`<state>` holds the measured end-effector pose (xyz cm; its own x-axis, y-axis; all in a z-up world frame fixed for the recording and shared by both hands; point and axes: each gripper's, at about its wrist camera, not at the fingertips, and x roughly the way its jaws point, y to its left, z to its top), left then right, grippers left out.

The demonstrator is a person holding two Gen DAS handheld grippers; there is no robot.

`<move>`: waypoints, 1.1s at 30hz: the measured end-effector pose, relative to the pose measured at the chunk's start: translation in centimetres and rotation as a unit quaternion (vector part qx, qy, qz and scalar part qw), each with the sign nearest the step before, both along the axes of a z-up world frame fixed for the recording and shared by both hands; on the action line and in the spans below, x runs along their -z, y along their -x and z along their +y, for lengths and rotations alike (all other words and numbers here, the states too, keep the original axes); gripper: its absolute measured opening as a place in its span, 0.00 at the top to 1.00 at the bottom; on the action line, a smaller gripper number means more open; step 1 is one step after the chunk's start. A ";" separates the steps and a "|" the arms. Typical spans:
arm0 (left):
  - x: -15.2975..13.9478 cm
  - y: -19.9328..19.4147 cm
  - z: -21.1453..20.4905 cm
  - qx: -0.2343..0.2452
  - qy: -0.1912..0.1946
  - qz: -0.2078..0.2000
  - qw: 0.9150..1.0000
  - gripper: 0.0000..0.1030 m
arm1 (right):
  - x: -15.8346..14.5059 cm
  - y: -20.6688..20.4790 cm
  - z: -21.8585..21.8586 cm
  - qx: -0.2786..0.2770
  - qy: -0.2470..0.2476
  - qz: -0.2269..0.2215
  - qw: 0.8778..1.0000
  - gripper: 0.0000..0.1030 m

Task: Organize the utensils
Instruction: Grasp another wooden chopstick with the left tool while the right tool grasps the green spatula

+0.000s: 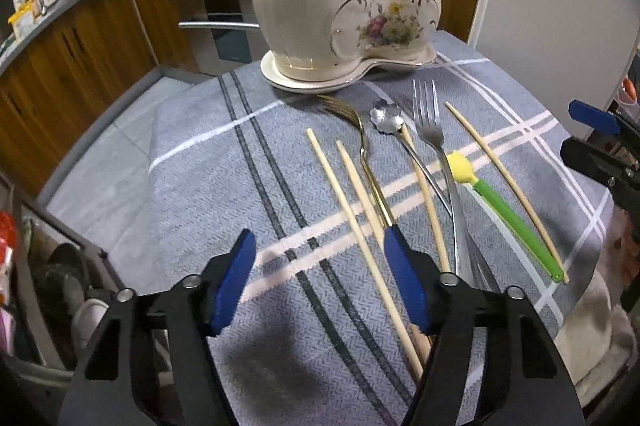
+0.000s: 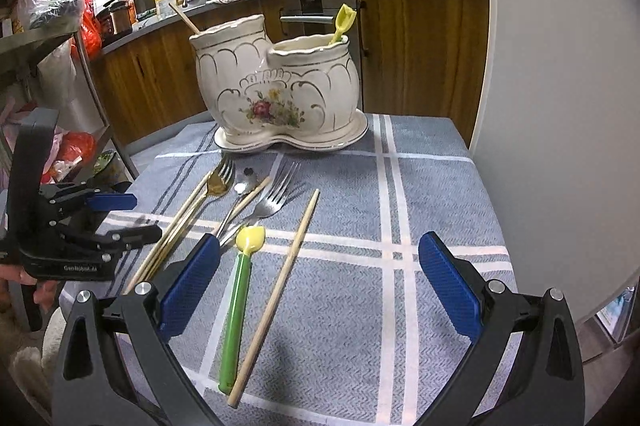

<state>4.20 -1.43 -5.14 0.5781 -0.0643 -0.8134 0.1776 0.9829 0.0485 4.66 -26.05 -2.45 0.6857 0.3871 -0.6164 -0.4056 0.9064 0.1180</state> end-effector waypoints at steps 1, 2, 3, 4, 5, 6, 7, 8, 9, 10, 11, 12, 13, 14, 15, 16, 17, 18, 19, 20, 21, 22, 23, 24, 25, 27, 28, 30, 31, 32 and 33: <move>0.1 -0.1 0.0 0.000 0.000 0.003 1.000 0.41 | 0.1 0.0 0.0 -0.001 0.000 0.002 1.000 0.05; 0.2 -0.1 0.0 0.000 -0.001 0.005 1.000 0.45 | 0.1 0.0 0.0 -0.001 -0.001 0.003 1.000 0.05; 0.4 -0.2 -0.2 0.002 -0.003 0.009 1.000 0.48 | 0.2 0.0 0.0 -0.001 -0.001 0.004 1.000 0.05; 0.6 -0.3 -0.3 0.005 -0.003 0.013 1.000 0.51 | 0.2 0.0 0.0 -0.001 -0.001 0.004 1.000 0.05; 0.6 -0.3 -0.4 0.007 0.000 0.013 1.000 0.54 | 0.3 0.0 0.1 -0.002 -0.001 0.005 1.000 0.05; 0.7 -0.4 -0.5 0.010 0.002 0.017 1.000 0.57 | 0.4 0.0 0.2 -0.002 0.001 0.007 1.000 0.05; 0.8 -0.5 -0.6 0.011 0.000 0.017 1.000 0.60 | 0.4 -0.1 0.3 -0.004 0.002 0.009 1.000 0.05; 0.8 -0.6 -0.7 0.012 -0.006 0.013 1.000 0.63 | 0.5 -0.1 0.5 -0.005 0.004 0.011 1.000 0.05; 0.8 -0.8 -0.7 0.013 -0.005 0.013 1.000 0.65 | 0.5 -0.1 0.7 -0.007 0.006 0.013 1.000 0.05; 0.8 -1.0 -0.7 0.014 -0.003 0.014 1.000 0.68 | 0.5 -0.2 1.1 -0.012 0.009 0.016 1.000 0.05; 0.8 -1.2 -0.7 0.013 -0.004 0.015 1.000 0.72 | 0.5 -0.1 1.4 -0.016 0.011 0.017 1.000 0.05; 0.8 -1.3 -0.7 0.014 -0.006 0.016 1.000 0.75 | 0.5 -0.1 1.9 -0.023 0.016 0.018 0.999 0.05; 0.8 -1.3 -0.6 0.015 -0.008 0.016 1.000 0.79 | 0.4 0.0 2.4 -0.030 0.024 0.020 0.999 0.05; 0.7 -1.3 -0.6 0.017 -0.010 0.016 1.000 0.84 | 0.4 0.0 2.8 -0.037 0.030 0.023 0.999 0.09; 0.7 -1.2 -0.5 0.020 -0.012 0.016 1.000 0.85 | 0.5 0.1 3.4 -0.049 0.035 0.028 0.998 0.13; 0.7 -1.2 -0.4 0.021 -0.013 0.017 1.000 0.88 | 0.6 0.1 3.9 -0.059 0.042 0.034 0.997 0.22; 0.7 -1.1 -0.2 0.023 -0.012 0.018 0.999 0.90 | 0.7 0.2 4.3 -0.066 0.048 0.041 0.996 0.31; 0.7 -0.9 0.0 0.023 -0.011 0.020 0.999 0.90 | 0.9 0.1 4.8 -0.073 0.054 0.051 0.995 0.35; 0.7 -0.8 0.2 0.023 -0.009 0.022 0.999 0.92 | 1.1 0.1 5.2 -0.080 0.058 0.061 0.993 0.43; 0.7 -0.7 0.4 0.023 -0.008 0.025 0.999 0.92 | 1.3 0.1 5.6 -0.085 0.063 0.070 0.992 0.51; 0.6 -0.5 0.5 0.024 -0.007 0.027 0.999 0.92 | 1.4 0.1 5.9 -0.090 0.068 0.076 0.991 0.55; 0.6 -0.4 0.7 0.025 -0.004 0.030 0.999 0.92 | 1.7 0.1 6.3 -0.094 0.074 0.083 0.989 0.59; 0.5 -0.4 0.8 0.025 -0.001 0.033 0.999 0.92 | 1.8 0.1 6.5 -0.095 0.080 0.087 0.988 0.64; 0.6 -0.3 0.9 0.025 0.000 0.034 0.999 0.92 | 2.0 0.1 6.6 -0.095 0.087 0.092 0.987 0.67; 0.6 -0.4 0.9 0.026 -0.001 0.034 0.999 0.92 | 2.2 0.1 6.7 -0.094 0.091 0.095 0.987 0.72; 0.6 -0.5 0.9 0.026 -0.003 0.031 0.999 0.92 | 2.4 0.0 6.9 -0.092 0.096 0.102 0.986 0.75; 0.6 -0.5 0.9 0.026 -0.004 0.030 0.999 0.92 | 2.5 -0.1 7.0 -0.092 0.096 0.106 0.985 0.78; 0.7 -0.7 0.9 0.025 -0.005 0.027 0.999 0.92 | 2.7 -0.1 7.2 -0.095 0.099 0.111 0.984 0.80; 0.7 -0.7 0.9 0.025 -0.006 0.026 0.999 0.92 | 2.7 -0.1 7.4 -0.095 0.103 0.107 0.984 0.81; 0.7 -0.8 0.9 0.025 -0.007 0.025 0.999 0.92 | 2.8 -0.1 7.4 -0.094 0.106 0.104 0.984 0.83; 0.7 -0.8 0.8 0.026 -0.010 0.023 0.999 0.92 | 2.8 -0.1 7.5 -0.096 0.106 0.103 0.984 0.85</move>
